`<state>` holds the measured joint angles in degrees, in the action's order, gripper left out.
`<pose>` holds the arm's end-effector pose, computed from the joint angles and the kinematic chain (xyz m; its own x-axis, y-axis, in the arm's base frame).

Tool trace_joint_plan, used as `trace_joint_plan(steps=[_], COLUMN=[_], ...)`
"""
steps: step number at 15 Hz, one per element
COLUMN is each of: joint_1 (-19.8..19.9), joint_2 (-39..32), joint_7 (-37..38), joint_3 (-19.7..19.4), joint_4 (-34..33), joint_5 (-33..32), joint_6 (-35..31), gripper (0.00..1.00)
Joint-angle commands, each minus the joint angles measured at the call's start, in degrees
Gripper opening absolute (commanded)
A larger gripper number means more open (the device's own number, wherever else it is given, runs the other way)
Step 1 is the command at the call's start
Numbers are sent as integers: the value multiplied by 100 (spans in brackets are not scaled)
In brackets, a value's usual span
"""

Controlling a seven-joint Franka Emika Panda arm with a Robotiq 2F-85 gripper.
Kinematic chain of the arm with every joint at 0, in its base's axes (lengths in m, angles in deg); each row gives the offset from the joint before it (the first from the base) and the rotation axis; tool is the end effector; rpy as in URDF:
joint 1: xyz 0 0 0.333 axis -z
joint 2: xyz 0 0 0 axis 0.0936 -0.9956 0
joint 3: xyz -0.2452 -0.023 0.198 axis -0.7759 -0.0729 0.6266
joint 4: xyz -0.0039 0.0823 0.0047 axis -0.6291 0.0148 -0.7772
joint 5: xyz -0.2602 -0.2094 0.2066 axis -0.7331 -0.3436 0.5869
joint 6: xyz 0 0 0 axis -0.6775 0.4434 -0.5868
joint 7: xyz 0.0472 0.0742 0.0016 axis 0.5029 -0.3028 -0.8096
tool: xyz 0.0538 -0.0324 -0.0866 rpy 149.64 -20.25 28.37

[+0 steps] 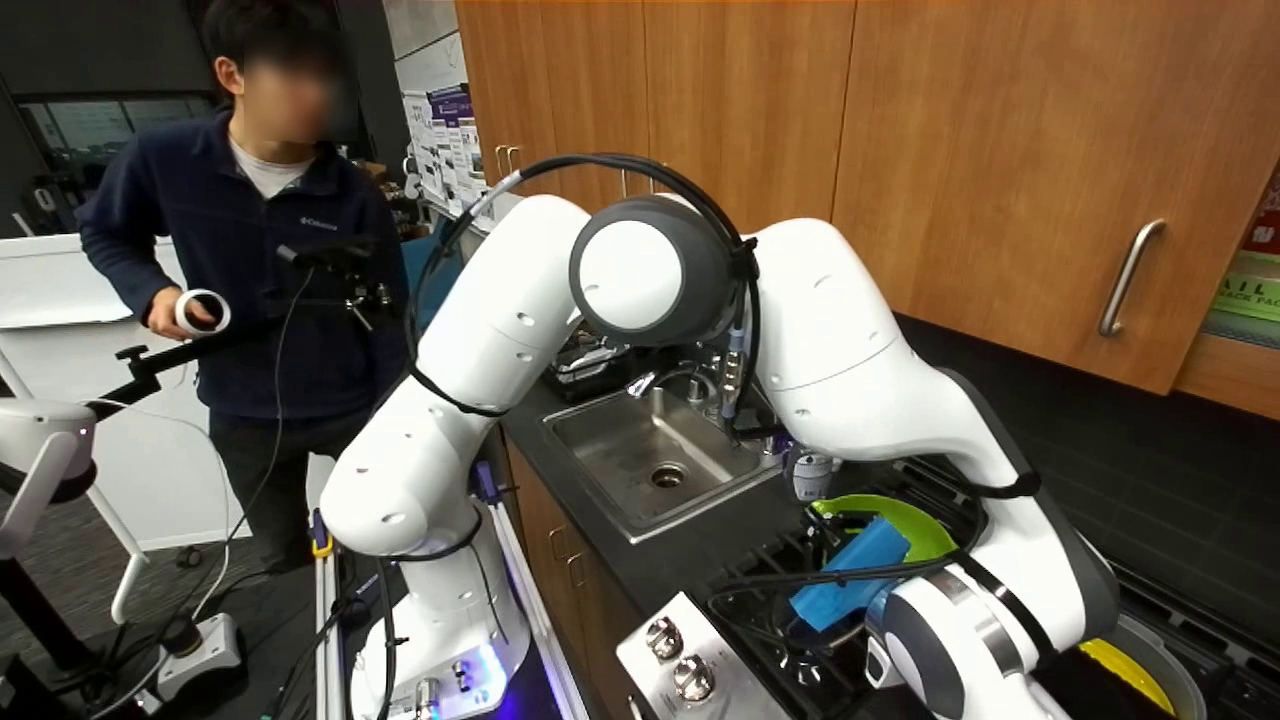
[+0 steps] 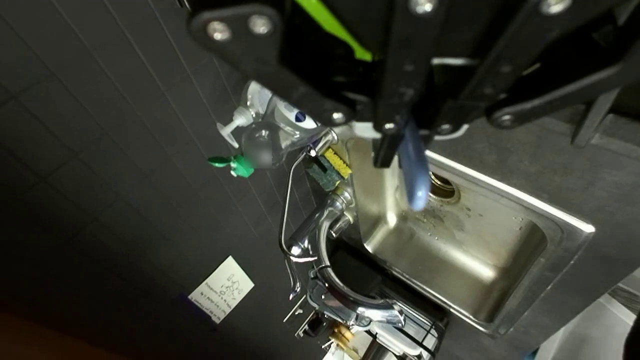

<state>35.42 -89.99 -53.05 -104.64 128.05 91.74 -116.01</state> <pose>0.4130 -0.2996 0.1514 0.5958 -0.2712 -0.7559 -0.7629 0.1029 -0.6383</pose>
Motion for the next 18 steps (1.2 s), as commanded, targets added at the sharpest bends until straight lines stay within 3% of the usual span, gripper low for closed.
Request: trace_joint_plan(steps=[1, 9, 18], joint_1=[-301, -587, -695], joint_2=[560, 1169, 1415], joint_7=[395, 1280, 1740], joint_3=[-45, -141, -140], joint_4=[296, 444, 783], joint_5=[53, 64, 120], joint_6=[-36, -561, -1914], gripper=[1, 1, 1])
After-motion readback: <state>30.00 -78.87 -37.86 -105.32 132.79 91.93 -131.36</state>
